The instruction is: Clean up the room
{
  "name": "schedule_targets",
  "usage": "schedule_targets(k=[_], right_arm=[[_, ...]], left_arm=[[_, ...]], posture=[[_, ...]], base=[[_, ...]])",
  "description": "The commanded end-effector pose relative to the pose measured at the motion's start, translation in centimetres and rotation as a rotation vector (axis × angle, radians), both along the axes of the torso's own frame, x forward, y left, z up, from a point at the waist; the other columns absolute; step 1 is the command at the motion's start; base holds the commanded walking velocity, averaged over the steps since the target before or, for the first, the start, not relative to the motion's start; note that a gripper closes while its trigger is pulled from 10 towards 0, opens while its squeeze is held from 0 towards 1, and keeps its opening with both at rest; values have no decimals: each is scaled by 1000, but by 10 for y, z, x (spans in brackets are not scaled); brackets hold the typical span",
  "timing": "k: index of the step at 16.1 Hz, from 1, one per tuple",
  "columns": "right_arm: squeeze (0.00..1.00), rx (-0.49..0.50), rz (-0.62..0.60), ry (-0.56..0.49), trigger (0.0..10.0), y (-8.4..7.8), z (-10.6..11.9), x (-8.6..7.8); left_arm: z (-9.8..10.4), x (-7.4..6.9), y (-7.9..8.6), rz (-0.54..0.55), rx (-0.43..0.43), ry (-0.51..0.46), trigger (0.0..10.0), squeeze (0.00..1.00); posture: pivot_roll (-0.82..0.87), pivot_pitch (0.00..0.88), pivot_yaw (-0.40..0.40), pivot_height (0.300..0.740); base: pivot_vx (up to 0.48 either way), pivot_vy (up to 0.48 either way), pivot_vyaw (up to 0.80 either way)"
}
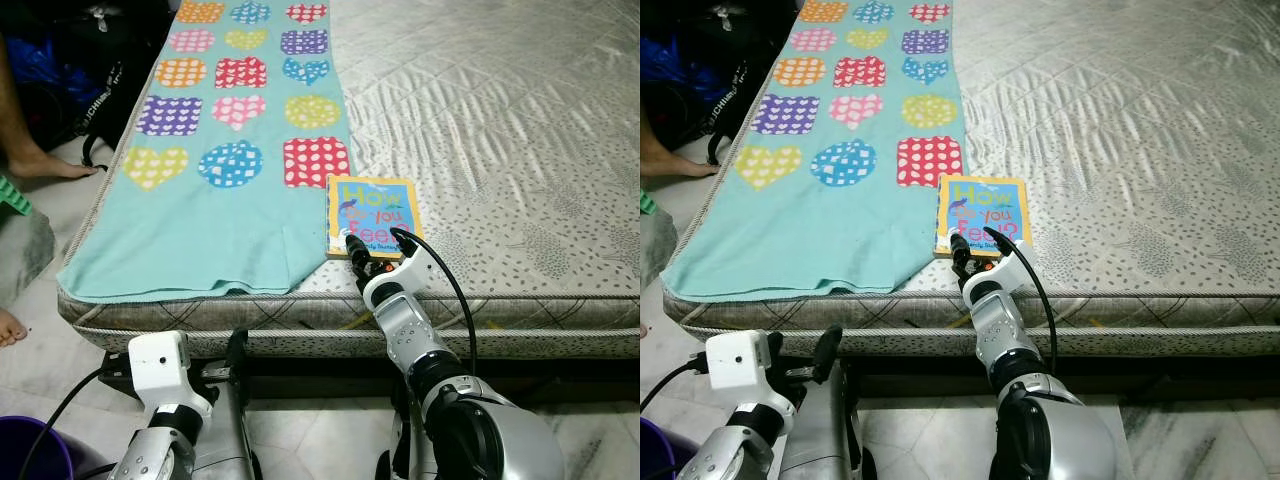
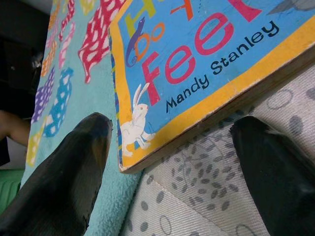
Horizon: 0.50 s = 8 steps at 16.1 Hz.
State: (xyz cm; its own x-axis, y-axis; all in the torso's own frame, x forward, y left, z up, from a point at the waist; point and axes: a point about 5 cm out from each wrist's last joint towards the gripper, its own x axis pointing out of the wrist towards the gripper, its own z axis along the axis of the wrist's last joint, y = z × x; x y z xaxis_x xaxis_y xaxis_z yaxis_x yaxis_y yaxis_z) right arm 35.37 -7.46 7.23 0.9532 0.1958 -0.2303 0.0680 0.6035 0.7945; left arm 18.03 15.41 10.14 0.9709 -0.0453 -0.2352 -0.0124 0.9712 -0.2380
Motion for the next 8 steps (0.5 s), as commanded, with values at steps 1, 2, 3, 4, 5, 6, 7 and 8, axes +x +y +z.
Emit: schedule_targets(k=[1,2,3,4,5,6,7,8], right_arm=[[0,260,291,55,10000,150,26,-48],[0,265,290,57,10000,151,26,-48],[0,269,290,59,10000,153,28,-48],[0,269,290,59,10000,153,28,-48],[0,269,290,59,10000,153,28,-48],[0,269,290,59,10000,153,28,-48],[0,269,290,59,10000,153,28,-48],[0,269,290,59,10000,153,28,-48]], left_arm=[[0,-4,3,14,18,13,10000,0],[1,-5,4,17,20,14,10000,0],[1,-6,4,26,14,17,10000,0],[1,-6,4,26,14,17,10000,0],[1,-6,4,26,14,17,10000,0],[1,-6,4,26,14,17,10000,0],[1,-6,4,26,14,17,10000,0],[1,-6,4,26,14,17,10000,0]], posture=[[337,161,-10,508],[348,162,-13,508],[354,165,-15,508],[354,165,-15,508],[354,165,-15,508],[354,165,-15,508],[354,165,-15,508],[354,165,-15,508]], base=[[0,0,0],[0,0,0],[0,0,0],[0,0,0],[0,0,0],[0,0,0],[0,0,0],[0,0,0]])
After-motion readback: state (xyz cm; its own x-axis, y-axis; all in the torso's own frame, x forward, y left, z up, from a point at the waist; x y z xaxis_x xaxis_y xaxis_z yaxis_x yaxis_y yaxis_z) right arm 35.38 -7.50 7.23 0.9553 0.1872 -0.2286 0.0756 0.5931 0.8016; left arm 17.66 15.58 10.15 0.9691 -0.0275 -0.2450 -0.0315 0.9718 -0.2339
